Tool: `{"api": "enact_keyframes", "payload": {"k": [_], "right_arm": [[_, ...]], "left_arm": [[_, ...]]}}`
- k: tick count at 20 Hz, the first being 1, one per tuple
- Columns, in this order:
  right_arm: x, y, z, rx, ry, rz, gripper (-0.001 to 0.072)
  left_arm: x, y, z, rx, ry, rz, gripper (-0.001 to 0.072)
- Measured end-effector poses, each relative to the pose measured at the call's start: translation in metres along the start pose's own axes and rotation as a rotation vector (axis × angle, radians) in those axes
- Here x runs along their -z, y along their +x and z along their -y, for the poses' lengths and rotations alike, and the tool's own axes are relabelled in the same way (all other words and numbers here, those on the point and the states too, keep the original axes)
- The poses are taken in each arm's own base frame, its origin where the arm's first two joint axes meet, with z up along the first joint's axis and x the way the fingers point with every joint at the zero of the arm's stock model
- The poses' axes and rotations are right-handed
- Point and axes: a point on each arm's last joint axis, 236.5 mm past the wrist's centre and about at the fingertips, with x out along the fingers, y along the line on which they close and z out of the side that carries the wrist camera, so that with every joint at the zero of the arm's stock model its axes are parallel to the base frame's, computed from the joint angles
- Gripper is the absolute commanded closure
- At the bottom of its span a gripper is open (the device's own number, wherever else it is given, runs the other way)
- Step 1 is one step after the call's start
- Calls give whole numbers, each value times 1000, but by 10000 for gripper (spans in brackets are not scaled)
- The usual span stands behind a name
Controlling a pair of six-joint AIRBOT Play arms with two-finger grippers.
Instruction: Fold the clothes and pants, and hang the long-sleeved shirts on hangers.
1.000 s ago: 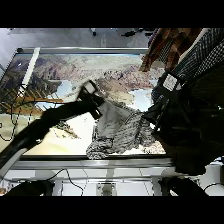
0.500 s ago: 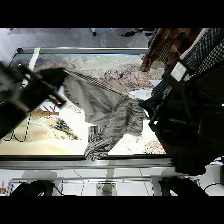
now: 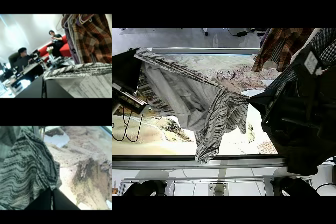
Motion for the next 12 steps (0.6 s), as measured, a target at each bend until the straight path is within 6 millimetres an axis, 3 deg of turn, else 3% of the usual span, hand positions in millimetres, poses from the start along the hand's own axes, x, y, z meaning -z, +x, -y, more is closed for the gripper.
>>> {"api": "enact_keyframes", "payload": {"k": [5,12], "right_arm": [[16,0,7,28,-35,-66,652],[64,17,24,70,-40,-245,652]], "left_arm": [[15,11,16,65,-65,-40,682],[85,50,62,208,-206,-202,682]]}}
